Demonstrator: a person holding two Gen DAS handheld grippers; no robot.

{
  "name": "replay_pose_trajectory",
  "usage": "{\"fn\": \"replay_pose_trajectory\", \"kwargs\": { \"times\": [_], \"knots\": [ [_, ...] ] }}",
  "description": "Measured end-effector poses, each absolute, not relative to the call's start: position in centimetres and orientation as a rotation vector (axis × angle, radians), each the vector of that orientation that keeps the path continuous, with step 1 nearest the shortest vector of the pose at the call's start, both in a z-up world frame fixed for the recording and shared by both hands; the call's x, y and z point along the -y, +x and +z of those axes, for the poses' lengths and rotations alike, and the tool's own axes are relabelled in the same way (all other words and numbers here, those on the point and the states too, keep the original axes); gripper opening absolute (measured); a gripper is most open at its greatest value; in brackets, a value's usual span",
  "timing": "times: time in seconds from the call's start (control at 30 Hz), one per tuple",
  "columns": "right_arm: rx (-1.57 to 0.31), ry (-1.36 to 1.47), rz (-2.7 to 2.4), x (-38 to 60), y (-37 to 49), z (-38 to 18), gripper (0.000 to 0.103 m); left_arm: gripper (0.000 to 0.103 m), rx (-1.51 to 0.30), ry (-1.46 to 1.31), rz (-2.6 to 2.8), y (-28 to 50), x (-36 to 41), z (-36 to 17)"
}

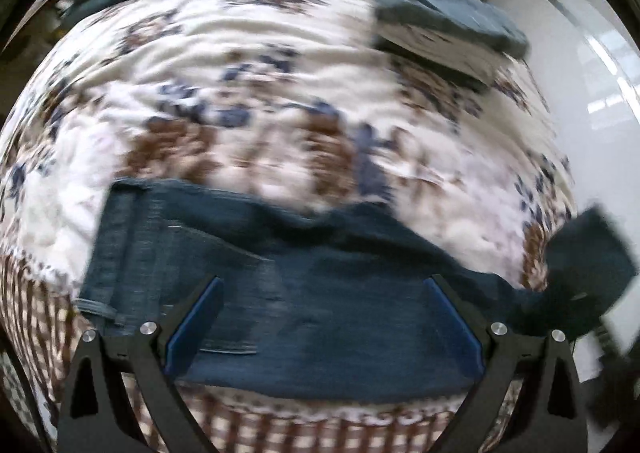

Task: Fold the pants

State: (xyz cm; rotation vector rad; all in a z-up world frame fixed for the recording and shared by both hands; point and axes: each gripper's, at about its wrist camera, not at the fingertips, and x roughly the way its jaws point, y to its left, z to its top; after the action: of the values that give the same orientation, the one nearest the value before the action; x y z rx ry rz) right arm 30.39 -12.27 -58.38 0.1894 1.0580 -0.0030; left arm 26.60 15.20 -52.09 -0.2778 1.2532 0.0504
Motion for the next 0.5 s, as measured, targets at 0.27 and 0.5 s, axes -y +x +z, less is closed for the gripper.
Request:
{"fn": "replay_pose_trajectory", "kwargs": {
  "times": [0.27,0.5],
  "knots": [
    [-1.194,-0.113,0.101,-1.9,26.4,-67.9,0.010,0.101,-1.278,-0.329,0.169,24.3,-23.9,-53.4],
    [-1.316,-0.101,0.299,-1.8,26.2,-67.0,0.058,0.101,-1.313,-0.392,0.142,24.7,-24.7,-54.7]
  ]
}}
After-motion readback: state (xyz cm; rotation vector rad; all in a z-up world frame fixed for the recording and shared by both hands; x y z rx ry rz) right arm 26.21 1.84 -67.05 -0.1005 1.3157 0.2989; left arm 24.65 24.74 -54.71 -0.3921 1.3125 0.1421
